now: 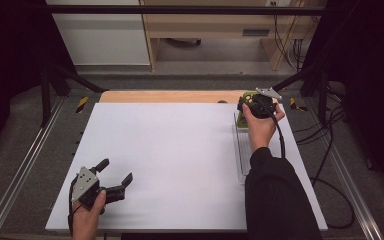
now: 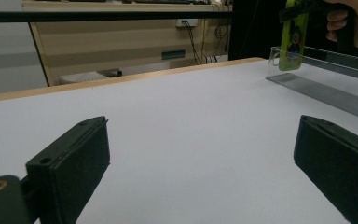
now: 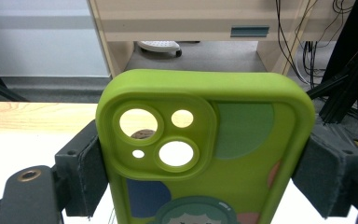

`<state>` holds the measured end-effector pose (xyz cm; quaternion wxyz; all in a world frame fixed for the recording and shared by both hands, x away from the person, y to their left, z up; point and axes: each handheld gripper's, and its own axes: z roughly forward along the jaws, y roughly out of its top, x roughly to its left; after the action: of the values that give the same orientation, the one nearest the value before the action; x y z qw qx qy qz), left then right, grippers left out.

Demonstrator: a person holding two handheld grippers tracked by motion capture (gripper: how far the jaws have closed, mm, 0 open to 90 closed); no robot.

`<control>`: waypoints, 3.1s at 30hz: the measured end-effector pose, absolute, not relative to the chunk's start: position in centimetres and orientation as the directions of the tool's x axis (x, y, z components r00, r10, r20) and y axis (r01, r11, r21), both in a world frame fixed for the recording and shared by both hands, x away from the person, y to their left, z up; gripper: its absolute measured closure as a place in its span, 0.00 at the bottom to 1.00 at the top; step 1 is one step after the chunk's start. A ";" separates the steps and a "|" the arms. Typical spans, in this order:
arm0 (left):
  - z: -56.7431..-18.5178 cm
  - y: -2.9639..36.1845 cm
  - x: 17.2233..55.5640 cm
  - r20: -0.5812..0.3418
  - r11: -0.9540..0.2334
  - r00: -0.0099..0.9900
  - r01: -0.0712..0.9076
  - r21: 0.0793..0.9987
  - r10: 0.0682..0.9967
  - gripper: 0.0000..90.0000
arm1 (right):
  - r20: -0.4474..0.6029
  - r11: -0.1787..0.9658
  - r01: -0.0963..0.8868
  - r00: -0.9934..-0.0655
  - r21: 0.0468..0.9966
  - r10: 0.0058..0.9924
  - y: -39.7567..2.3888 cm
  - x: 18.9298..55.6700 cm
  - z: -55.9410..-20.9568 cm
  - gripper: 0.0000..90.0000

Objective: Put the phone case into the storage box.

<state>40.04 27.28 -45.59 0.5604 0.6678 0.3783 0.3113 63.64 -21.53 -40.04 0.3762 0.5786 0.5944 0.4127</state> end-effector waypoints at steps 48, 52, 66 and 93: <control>-45.6 27.1 40.0 -0.006 -0.089 0.531 0.154 0.984 0.848 0.03 | 0.023 -0.009 0.358 -0.035 0.934 0.999 -20.9 63.8 -41.8 0.18; -45.6 27.1 40.0 -0.006 -0.089 0.532 0.154 0.984 0.847 0.03 | 0.020 -0.006 0.356 -0.035 0.934 0.999 -20.8 63.8 -41.8 0.18; -45.6 27.2 40.0 -0.007 -0.089 0.535 0.153 0.984 0.845 0.03 | 0.010 0.004 0.354 -0.036 0.935 0.999 -20.7 63.8 -41.9 0.18; -45.6 27.1 40.0 -0.004 -0.093 0.539 0.153 0.984 0.842 0.03 | -0.050 0.063 0.356 -0.045 0.932 0.998 -19.9 63.9 -42.0 0.17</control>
<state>40.04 27.10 -45.61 0.5629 0.6728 0.3697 0.3062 63.93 -19.89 -42.04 0.4061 0.5592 0.6053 0.3950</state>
